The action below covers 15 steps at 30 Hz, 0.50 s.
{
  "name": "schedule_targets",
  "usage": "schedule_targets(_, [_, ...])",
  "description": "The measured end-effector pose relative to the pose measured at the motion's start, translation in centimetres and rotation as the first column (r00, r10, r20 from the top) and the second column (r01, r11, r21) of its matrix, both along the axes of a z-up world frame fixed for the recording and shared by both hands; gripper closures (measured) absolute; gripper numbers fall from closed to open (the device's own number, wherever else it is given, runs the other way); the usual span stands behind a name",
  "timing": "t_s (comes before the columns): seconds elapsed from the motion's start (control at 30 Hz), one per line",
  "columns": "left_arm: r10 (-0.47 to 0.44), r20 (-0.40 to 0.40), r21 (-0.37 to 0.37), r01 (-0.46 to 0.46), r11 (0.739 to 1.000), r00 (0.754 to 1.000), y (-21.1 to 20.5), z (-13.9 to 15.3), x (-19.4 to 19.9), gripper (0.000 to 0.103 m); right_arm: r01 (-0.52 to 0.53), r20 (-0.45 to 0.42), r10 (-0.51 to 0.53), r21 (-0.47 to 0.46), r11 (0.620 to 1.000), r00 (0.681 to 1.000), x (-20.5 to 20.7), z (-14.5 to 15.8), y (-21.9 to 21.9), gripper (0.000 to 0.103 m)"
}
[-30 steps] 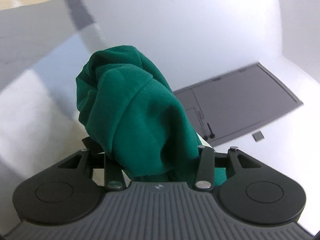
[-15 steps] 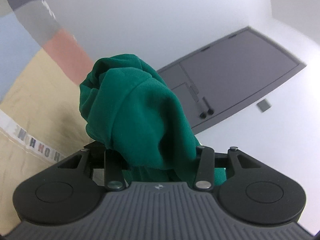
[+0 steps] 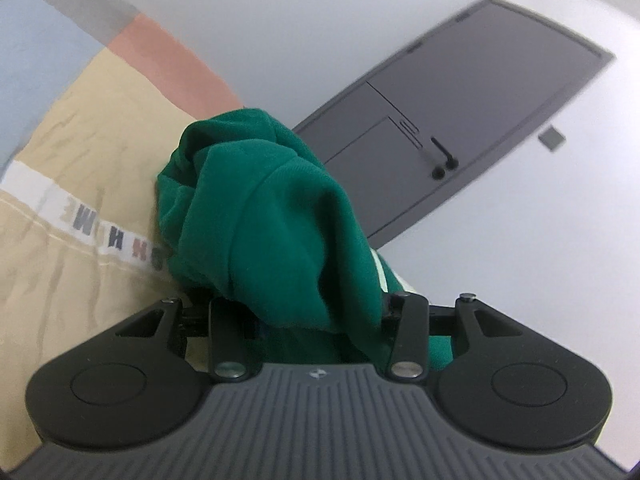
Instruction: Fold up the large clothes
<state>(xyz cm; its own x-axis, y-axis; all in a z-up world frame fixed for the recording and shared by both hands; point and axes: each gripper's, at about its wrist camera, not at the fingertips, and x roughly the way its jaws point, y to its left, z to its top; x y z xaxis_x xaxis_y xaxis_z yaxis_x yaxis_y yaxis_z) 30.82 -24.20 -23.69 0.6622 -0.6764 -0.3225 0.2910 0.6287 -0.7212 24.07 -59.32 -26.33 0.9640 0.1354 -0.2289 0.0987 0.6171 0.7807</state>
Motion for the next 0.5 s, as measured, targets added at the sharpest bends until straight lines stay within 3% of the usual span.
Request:
schedule_targets(0.13, [-0.003,0.047,0.094,-0.001,0.996,0.999,-0.5,-0.4,-1.7,0.054,0.012,-0.044,-0.011,0.027,1.0,0.999,-0.3,-2.7,-0.1,0.061])
schedule_targets(0.37, [0.023,0.02,0.092,-0.025,0.995,1.0,0.1,-0.2,-3.5,0.054,0.022,-0.06,-0.02,0.036,0.999,0.998,-0.6,-3.8,0.3,0.059])
schedule_targets(0.43, [0.03,-0.014,0.089,-0.029,0.996,0.999,0.0,0.0,-3.1,0.045,0.032,-0.071,-0.028,0.059,0.998,0.997,0.6,-3.4,0.0,0.056])
schedule_targets(0.5, [0.02,-0.048,0.094,-0.015,0.995,0.999,0.0,0.9,-3.8,0.031,0.049,-0.091,-0.042,0.078,0.996,0.995,0.7,-3.3,-0.1,0.051])
